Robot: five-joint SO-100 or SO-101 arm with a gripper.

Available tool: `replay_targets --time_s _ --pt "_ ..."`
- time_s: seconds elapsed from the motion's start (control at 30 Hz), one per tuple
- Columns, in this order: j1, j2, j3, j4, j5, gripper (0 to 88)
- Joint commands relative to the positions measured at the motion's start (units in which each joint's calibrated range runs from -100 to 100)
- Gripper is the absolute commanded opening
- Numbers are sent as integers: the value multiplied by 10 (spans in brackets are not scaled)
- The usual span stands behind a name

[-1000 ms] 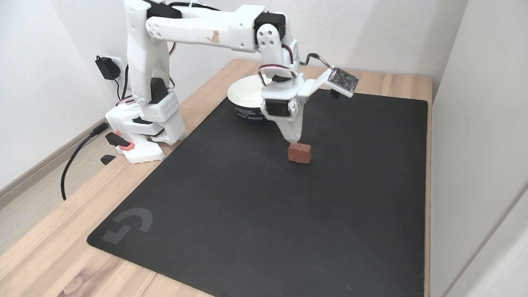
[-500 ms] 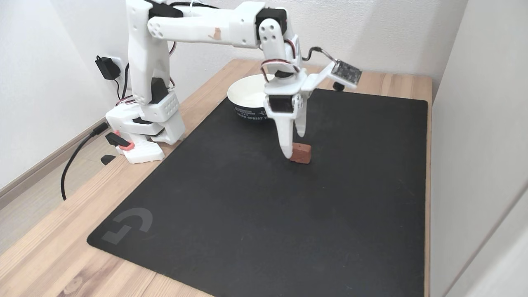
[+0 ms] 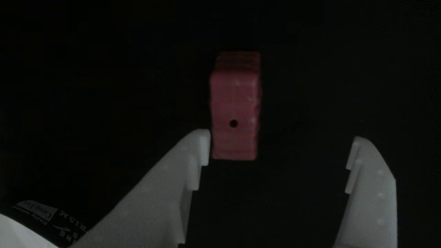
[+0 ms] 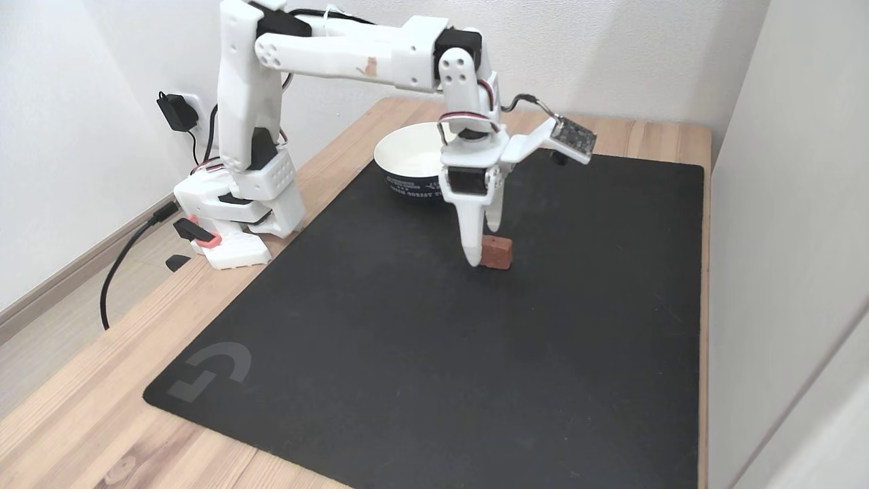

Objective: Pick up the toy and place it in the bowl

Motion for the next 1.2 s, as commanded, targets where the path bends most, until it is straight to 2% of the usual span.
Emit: replay_targets --time_s 0.0,0.2,0.47,1.17 --pt "-7 -3 -25 -6 -3 274" --pt "-10 -1 -25 -7 -3 274" --pt "-20 77 -26 -94 -3 274" --pt "-21 129 -25 -77 -2 274"
